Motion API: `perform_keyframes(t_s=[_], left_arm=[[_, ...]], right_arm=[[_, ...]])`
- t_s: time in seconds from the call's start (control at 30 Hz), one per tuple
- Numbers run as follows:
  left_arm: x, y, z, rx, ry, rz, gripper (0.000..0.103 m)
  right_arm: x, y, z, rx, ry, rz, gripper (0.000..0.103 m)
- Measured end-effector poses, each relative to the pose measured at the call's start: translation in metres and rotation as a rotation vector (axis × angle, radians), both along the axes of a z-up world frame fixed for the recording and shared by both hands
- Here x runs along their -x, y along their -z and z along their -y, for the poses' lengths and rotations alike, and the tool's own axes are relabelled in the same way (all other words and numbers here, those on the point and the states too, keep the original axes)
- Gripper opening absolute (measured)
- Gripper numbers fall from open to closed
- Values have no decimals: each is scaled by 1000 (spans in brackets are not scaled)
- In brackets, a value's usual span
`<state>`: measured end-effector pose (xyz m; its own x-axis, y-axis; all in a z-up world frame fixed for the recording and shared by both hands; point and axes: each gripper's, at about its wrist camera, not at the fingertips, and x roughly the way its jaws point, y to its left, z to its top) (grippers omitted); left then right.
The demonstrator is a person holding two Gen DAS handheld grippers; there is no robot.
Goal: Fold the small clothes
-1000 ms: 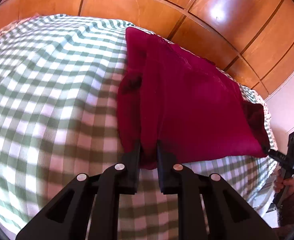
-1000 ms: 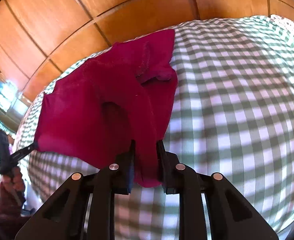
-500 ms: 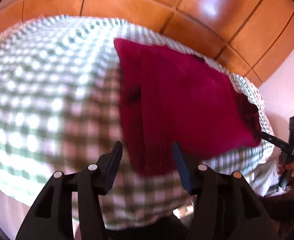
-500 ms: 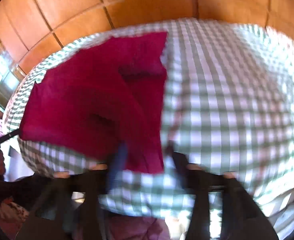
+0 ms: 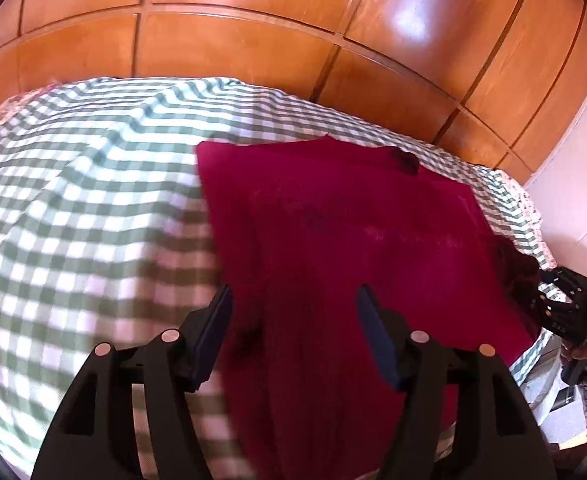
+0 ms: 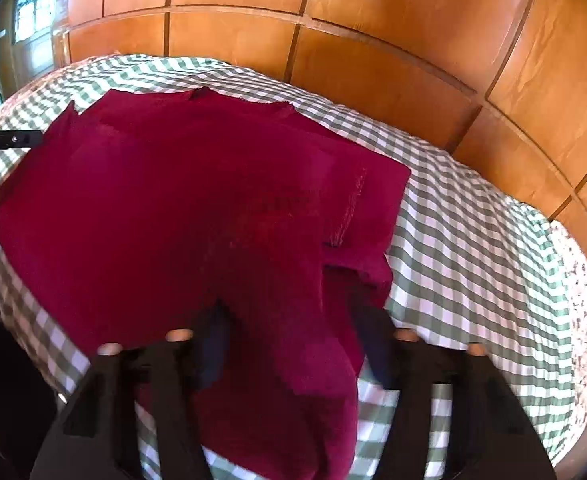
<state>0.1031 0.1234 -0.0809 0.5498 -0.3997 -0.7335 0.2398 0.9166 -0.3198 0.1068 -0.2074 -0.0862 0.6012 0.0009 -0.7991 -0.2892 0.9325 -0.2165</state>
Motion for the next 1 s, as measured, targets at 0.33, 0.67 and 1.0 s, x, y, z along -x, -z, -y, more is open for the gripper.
perform_keyframes(t_s=[0.33, 0.67, 1.0], left_arm=[[18, -24, -5, -19, 19, 119, 7], [-40, -51, -17, -19, -64, 159, 7], [-145, -18, -4, -115, -178, 50, 7]], right_arm=[[5, -48, 23, -135, 52, 28, 7], [-66, -73, 69, -379, 219, 90, 6], [-179, -23, 83, -411, 380, 13, 6]])
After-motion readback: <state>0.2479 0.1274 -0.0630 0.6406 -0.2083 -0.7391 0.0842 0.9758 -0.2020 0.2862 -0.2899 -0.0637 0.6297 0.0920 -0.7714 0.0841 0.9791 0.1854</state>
